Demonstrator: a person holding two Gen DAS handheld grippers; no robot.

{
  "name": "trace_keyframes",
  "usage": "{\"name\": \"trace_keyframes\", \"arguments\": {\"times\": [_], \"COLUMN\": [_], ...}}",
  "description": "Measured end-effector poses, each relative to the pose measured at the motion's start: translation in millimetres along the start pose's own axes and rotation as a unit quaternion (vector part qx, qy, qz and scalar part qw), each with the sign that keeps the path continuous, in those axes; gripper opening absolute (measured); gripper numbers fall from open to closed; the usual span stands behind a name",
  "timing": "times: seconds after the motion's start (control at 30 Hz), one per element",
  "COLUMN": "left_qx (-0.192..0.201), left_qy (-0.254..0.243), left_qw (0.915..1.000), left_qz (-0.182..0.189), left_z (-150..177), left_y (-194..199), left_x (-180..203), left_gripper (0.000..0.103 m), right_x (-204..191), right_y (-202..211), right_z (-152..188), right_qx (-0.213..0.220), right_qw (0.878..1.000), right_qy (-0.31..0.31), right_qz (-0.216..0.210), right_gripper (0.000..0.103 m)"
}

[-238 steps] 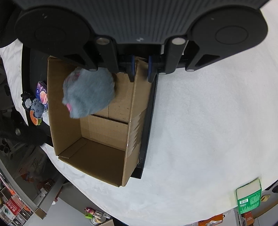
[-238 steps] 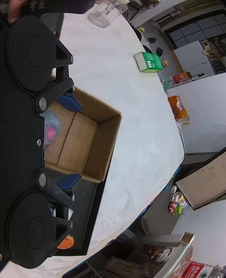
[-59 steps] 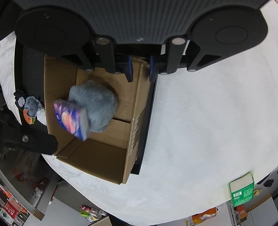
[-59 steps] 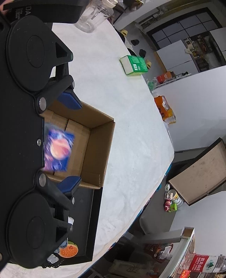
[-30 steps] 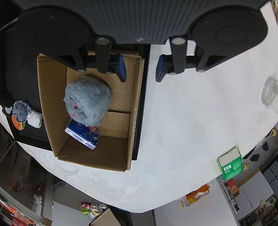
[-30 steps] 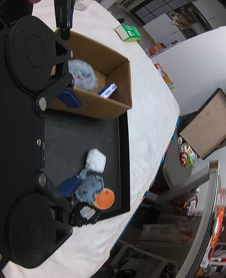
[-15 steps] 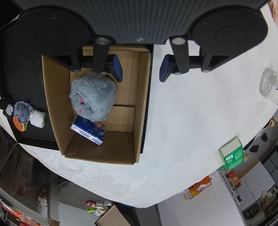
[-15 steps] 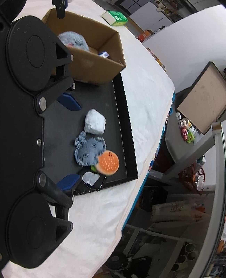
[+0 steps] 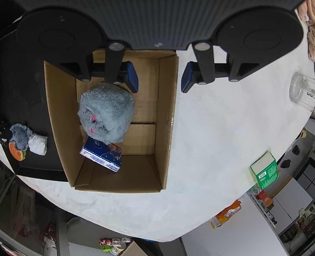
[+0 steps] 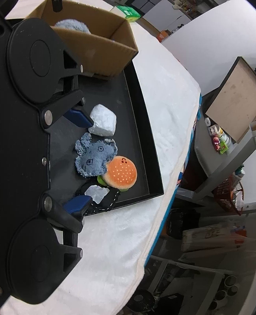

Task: Organize soft objects
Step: 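Move the right tool back over the tray toward the denim cat plush, then grasp the grey denim cat plush with the right gripper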

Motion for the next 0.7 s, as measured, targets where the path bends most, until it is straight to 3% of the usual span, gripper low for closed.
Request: {"name": "trace_keyframes", "arguments": {"times": [0.47,0.57,0.63,0.67,0.7], "left_qx": [-0.021,-0.025,-0.027,-0.028,-0.028], "left_qy": [-0.038,-0.038,-0.037,-0.037,-0.037], "left_qw": [0.9987,0.9985,0.9984,0.9983,0.9983], "left_qz": [-0.026,-0.031,-0.034,-0.035,-0.036], "left_z": [-2.7,-3.3,-3.4,-3.4,-3.5], "left_y": [-7.1,-7.3,-7.6,-7.7,-7.9], "left_x": [15.2,16.0,16.0,16.0,16.2], "left_gripper": [0.052,0.052,0.052,0.052,0.052], "right_x": [6.0,6.5,6.1,6.0,6.4], "right_y": [-28.2,-31.1,-33.7,-35.2,-36.3], "right_z": [3.0,4.6,7.3,9.3,11.1], "right_qx": [-0.019,-0.028,-0.039,-0.046,-0.050], "right_qw": [0.999,0.999,0.998,0.998,0.997], "right_qy": [-0.020,-0.024,-0.030,-0.032,-0.033], "right_qz": [-0.017,-0.022,-0.030,-0.035,-0.038], "right_gripper": [0.074,0.062,0.046,0.030,0.021]}}
Point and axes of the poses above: each gripper's, at about its wrist camera, not at the fingertips, and y roughly against the way its jaws point, x to its right, z to its underside, the point moved 9 cm from there along -y, roughly the way its jaws point, and after that the axes turned 14 degrees about x, right-handed, at the moved point
